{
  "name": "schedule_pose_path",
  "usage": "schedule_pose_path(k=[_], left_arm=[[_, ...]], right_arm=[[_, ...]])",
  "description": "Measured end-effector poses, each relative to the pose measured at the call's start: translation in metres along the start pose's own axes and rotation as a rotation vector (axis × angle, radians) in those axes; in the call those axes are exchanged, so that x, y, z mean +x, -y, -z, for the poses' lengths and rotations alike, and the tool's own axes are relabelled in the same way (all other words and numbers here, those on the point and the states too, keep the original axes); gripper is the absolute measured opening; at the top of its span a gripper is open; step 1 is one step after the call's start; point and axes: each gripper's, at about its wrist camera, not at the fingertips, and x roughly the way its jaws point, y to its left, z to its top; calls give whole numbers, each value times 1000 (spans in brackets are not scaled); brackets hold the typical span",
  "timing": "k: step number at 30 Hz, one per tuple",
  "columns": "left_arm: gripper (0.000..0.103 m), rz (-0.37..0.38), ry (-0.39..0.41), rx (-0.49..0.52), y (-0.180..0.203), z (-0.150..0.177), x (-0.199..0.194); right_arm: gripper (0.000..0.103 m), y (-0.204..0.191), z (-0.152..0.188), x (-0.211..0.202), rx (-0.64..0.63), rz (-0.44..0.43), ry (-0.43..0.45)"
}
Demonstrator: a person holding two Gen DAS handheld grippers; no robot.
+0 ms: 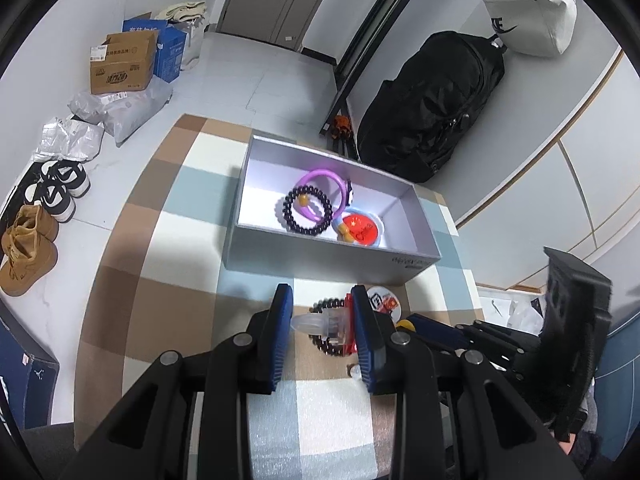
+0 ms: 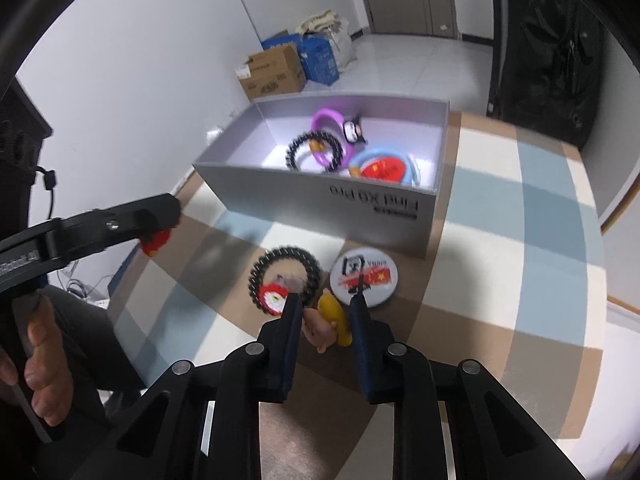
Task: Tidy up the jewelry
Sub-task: 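Grasp the clear-and-red charm with the left tool while the right tool grasps the pig figurine, then carry both held trinkets into the silver box and open both tools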
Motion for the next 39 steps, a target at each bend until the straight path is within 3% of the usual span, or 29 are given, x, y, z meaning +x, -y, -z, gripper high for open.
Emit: schedule_pose_path(k=[17, 22, 30, 34, 39], left_arm=[[24, -53, 44, 57, 7, -19, 3], [24, -58, 55, 70, 10, -27, 2], [24, -76, 58, 66, 8, -44, 20], [24, -87, 73, 54, 3, -47, 30], [24, -66, 57, 51, -2, -55, 43]], right_arm=[[23, 2, -33, -46, 32, -49, 232], [23, 4, -42, -57, 49, -22, 301], [23, 12, -58, -55, 61, -21, 330], [23, 14, -68, -51, 43, 41, 348], [20, 21, -77, -38, 65, 17, 332]])
